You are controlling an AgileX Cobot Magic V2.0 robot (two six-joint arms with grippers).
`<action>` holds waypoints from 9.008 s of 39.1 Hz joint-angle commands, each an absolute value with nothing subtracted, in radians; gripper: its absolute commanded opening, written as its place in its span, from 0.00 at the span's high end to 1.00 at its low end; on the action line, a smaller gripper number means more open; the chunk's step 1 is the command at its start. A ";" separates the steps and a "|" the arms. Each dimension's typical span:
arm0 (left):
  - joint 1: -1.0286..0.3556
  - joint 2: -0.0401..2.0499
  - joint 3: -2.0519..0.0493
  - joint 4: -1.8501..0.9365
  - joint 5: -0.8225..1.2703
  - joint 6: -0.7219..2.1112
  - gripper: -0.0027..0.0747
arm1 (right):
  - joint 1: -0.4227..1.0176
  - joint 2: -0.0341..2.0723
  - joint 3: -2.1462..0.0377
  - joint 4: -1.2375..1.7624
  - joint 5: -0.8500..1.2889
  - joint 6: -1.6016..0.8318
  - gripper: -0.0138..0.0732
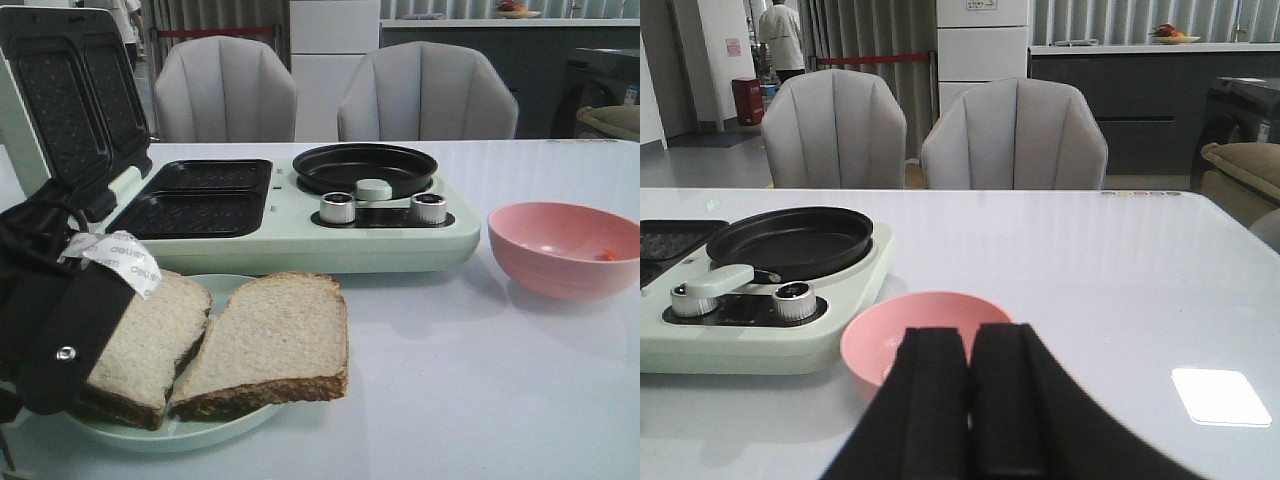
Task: Make breakfast with bread and shrimp
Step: 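Grasp the bread slice nearest the left gripper by its edge, then lift the bread slice with the left gripper over the sandwich press, then lower the bread onto the black press plate and open the left gripper, then withdraw the left gripper away from the press, then reach the right gripper to the remaining bread slice and grasp it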
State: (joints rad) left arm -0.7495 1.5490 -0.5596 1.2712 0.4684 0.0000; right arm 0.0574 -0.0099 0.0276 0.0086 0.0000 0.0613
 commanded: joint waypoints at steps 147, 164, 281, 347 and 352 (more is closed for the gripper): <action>-0.368 1.858 -1.347 1.079 0.186 -0.012 0.29 | 0.052 -0.030 0.023 0.000 -0.085 0.056 0.68; -0.483 1.659 -1.340 0.911 0.344 -0.012 0.29 | 0.052 -0.030 0.023 0.000 -0.085 0.056 0.68; -0.406 0.030 -0.345 -0.059 0.279 -0.012 0.40 | 0.053 0.398 -0.325 -0.011 0.164 0.056 0.46; -0.406 0.030 -0.345 -0.059 0.279 -0.012 0.40 | 0.347 1.806 -0.937 1.521 0.555 -0.933 0.33; -0.406 0.030 -0.345 -0.059 0.279 -0.012 0.40 | 0.347 1.848 -0.970 1.524 0.590 -0.933 0.33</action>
State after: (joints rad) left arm -0.3976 0.0155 -0.3220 -0.0558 0.3592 0.0000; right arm 0.3484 1.8699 -0.9270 1.4862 0.5275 -0.9116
